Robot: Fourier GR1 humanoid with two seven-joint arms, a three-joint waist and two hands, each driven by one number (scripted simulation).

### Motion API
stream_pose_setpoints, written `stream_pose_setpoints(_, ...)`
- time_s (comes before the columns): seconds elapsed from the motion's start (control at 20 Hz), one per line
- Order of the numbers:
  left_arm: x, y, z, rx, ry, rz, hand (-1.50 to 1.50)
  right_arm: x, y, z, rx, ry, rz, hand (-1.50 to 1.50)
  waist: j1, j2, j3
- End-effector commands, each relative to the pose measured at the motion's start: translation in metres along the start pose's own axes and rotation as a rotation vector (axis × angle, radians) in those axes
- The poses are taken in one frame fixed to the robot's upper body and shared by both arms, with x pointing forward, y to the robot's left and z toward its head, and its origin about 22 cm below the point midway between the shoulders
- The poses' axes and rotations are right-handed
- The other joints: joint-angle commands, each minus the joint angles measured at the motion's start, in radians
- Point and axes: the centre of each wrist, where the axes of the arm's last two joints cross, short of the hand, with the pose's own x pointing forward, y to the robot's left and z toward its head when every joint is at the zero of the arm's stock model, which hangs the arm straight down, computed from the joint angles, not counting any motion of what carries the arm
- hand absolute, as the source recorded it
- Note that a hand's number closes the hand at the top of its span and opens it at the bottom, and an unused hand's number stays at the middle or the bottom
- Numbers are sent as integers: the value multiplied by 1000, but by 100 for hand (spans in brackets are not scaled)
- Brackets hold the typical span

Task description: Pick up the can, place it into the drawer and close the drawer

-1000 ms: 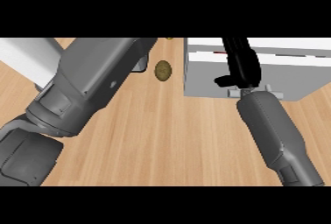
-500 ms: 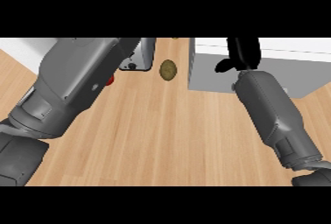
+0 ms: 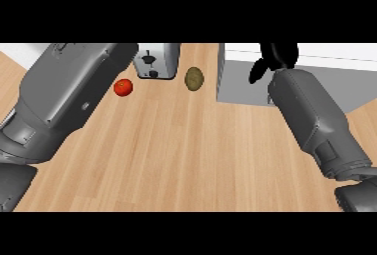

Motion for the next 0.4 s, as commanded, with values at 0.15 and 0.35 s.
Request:
stream_pose_setpoints(0.15,-9,15,7,-11,-7,2,-150,43,-22,-30,-134,-10,-203,-150,22,-6,-4)
stream_pose_setpoints(0.35,-20,28,12,-8,-11,-2,-150,34,-20,-27,-132,-20,-223,-150,15,-5,-5)
